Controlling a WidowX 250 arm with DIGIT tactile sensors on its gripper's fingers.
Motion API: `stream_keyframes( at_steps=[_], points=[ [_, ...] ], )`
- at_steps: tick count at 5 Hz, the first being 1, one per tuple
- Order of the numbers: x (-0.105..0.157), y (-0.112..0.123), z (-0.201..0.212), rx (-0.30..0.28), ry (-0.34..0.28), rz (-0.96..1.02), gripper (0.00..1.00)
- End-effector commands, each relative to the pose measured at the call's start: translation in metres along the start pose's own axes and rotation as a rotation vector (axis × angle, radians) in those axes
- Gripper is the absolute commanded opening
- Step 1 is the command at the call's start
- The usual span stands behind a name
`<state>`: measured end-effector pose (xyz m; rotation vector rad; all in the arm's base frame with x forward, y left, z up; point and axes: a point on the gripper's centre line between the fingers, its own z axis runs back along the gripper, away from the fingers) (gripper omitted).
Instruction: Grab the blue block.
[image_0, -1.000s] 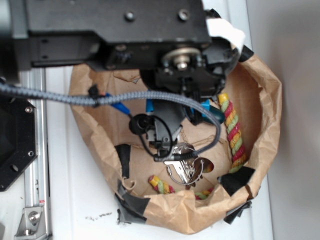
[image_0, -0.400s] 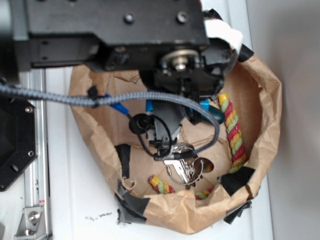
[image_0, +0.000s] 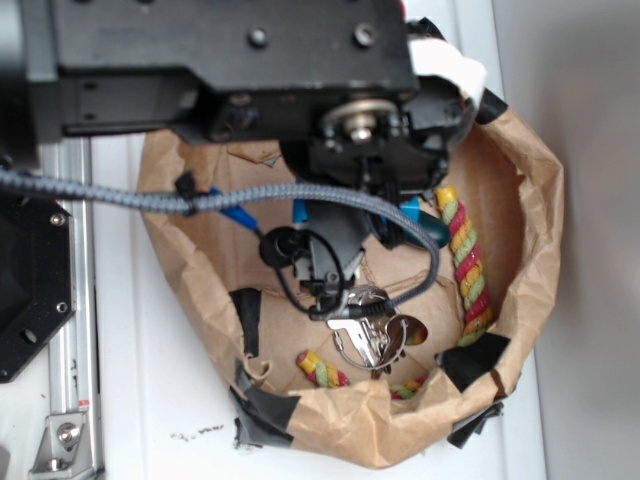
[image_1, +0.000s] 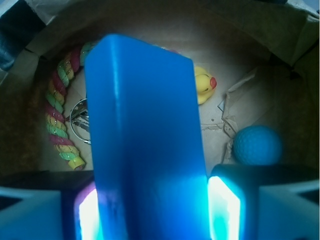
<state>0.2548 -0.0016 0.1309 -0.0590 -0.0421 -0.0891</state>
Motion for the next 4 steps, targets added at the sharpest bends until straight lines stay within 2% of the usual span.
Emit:
stream_keyframes(
  at_steps=[1, 4],
  points=[
    [0.0017, -0.0025, 0.0060, 0.014, -0.037, 0.016, 0.00],
    [0.0023, -0.0013, 0.0065, 0.012, -0.045, 0.021, 0.00]
  ],
)
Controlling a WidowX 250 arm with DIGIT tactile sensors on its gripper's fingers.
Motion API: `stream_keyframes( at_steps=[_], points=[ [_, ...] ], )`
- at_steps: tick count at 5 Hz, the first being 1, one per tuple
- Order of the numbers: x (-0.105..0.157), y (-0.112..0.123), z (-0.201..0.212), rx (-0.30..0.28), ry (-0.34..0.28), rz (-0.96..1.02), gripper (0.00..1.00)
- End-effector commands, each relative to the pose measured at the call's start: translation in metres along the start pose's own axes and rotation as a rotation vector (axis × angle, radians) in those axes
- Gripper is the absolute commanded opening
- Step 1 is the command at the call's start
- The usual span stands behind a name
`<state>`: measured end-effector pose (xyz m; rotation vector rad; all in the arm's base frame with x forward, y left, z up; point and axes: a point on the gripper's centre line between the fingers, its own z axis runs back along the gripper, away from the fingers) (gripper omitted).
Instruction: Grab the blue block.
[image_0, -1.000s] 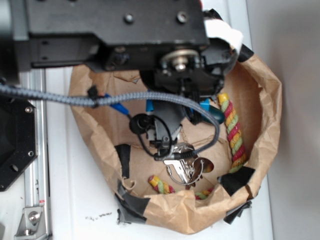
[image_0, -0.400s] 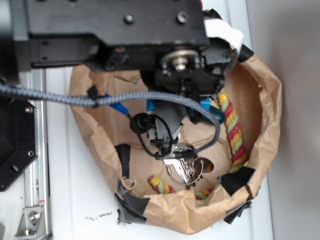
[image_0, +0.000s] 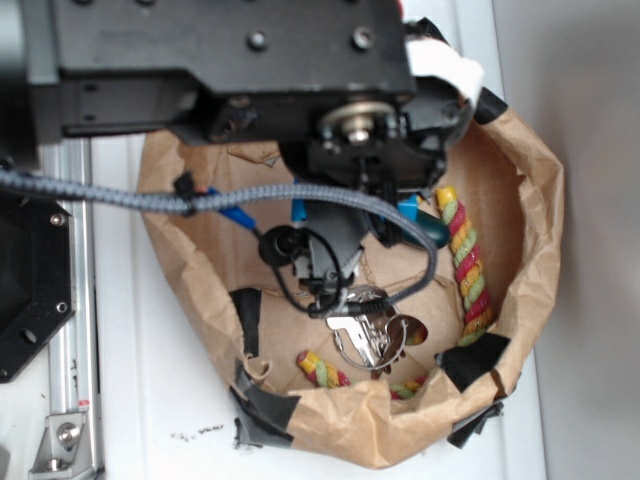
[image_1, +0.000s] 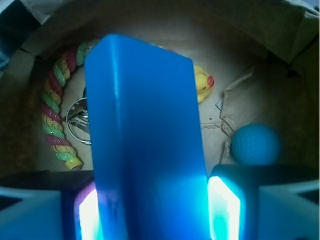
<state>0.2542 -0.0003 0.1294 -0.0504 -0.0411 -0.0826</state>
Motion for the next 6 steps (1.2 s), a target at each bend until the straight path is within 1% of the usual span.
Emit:
stream_keyframes(
  at_steps=[1, 4, 5, 6],
  points=[
    [0.0031, -0.0028, 0.0081, 0.000, -0.047, 0.017, 0.00],
    [0.0048, -0.0012, 0.0089, -0.001, -0.052, 0.023, 0.00],
    [0.0038, -0.0017, 0.0085, -0.046, -0.048, -0.009, 0.00],
    [0.0028, -0.0029, 0.0111, -0.026, -0.092, -0.006, 0.00]
  ],
)
